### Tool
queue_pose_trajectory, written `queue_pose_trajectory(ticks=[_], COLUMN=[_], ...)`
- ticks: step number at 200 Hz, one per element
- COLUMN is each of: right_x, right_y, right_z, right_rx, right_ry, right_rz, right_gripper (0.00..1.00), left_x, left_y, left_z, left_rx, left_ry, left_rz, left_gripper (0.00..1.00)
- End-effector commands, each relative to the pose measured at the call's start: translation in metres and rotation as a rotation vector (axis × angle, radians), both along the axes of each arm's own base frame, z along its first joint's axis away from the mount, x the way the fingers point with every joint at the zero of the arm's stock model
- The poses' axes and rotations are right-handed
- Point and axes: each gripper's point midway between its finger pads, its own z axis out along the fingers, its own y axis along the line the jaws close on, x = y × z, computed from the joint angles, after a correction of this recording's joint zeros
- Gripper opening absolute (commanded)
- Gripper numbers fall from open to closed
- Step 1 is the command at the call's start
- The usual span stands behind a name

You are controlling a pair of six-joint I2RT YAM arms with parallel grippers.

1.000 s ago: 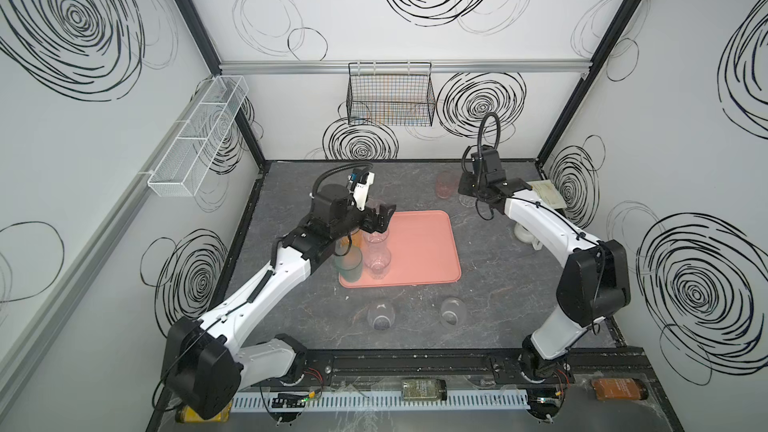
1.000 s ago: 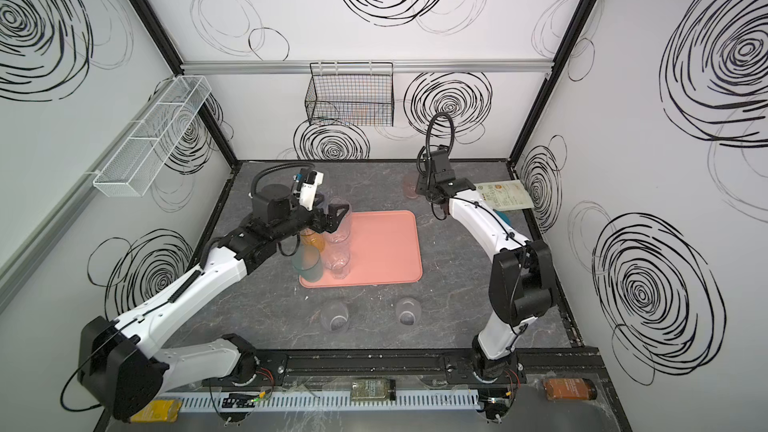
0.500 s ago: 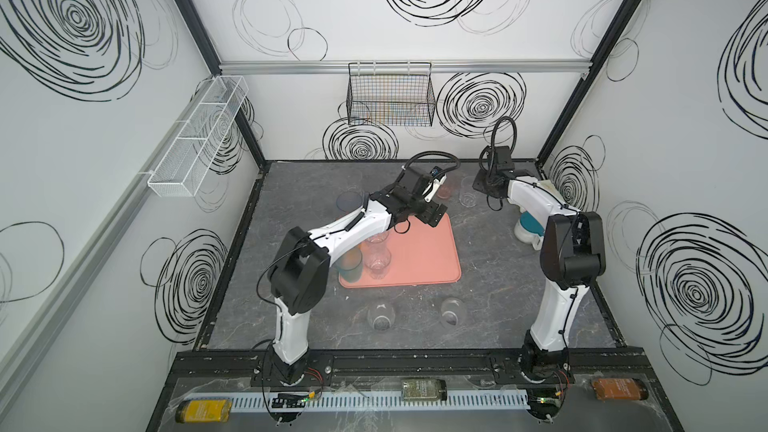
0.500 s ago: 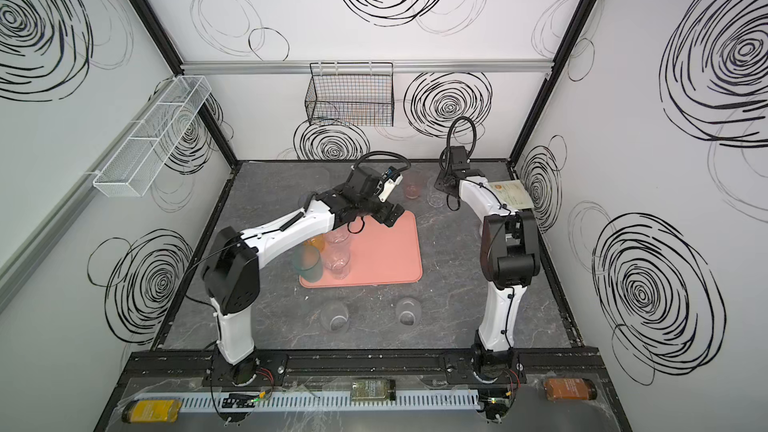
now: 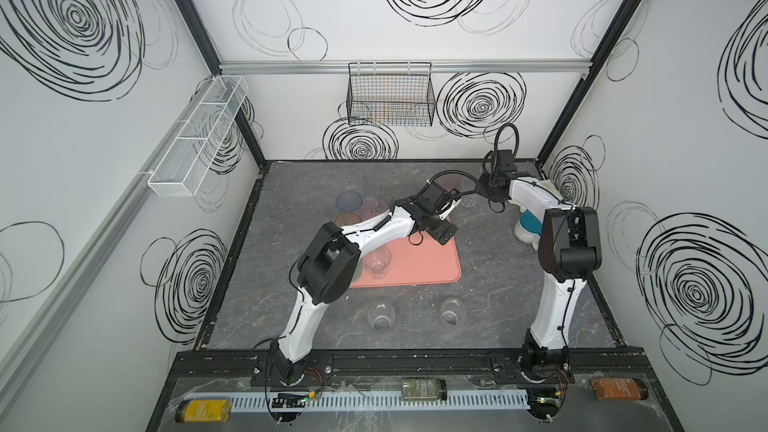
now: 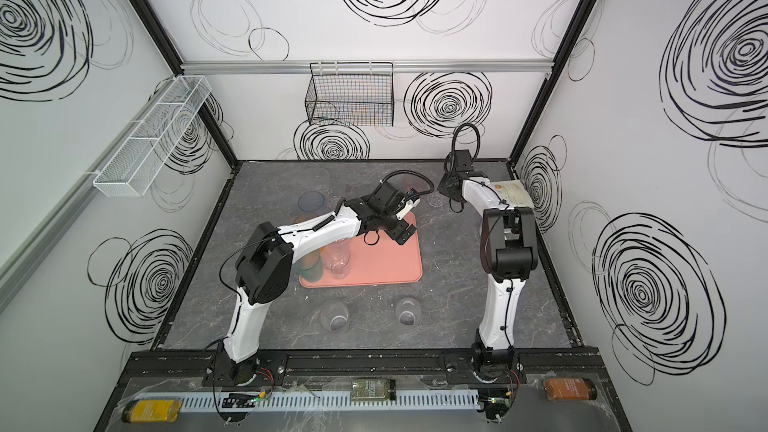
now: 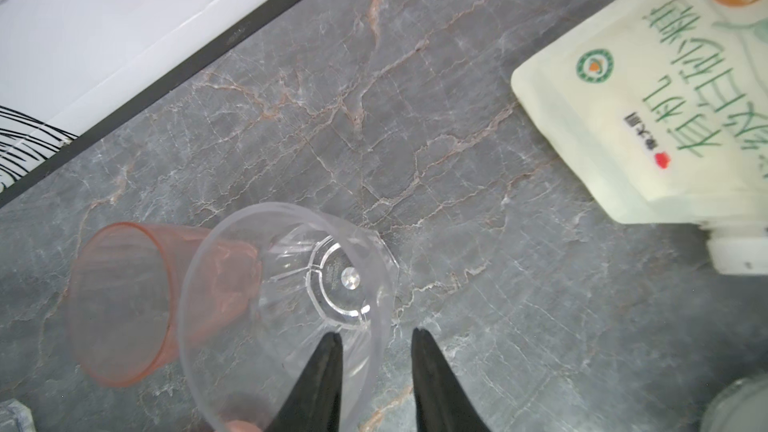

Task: Place the glasses into the tray
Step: 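Grasp the clear glass with right gripper while left arm reaches over the tray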

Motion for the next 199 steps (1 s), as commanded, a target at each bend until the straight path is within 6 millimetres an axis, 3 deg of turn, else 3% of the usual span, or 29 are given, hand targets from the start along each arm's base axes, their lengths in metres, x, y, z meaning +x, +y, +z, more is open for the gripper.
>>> queue_pose_trajectory(ticks=[1,74,114,144,199], right_x=[0.003,-0.012,-0.036,-0.049,-0.075], right_y=[0.0,-0.004,-0.002,0.004,0.025], right_z=[-0.01,-0.003,0.015,0.04,0.068], right_rx=[0.009,-0.054,-0.076,-0.091,-0.111], right_ry=[0.021,0.029,0.01,-0.026,-0.065], right_rz=[-0.005,-0.008,-0.003,0.01,0.076], right_gripper=[0.27,0.06,0.05,0.05,0.05], left_x=[-0.001,-0.001,-0.006,-0.012,-0.025], left_y=[0.004,0.009,0.02,0.031,0.067], left_z=[-0.002,0.017,0.047,0.075,0.096], left_rx=[0.02,-0.004,-0.045,-0.074,-0.065], left_ry=[-0.02,-0.066,-0.146,-0.204,-0.254], left_rz=[-0.005,0.015,0.028,0.04,0.088], left_gripper=[0.96,0.96,0.96,0.96,0.96])
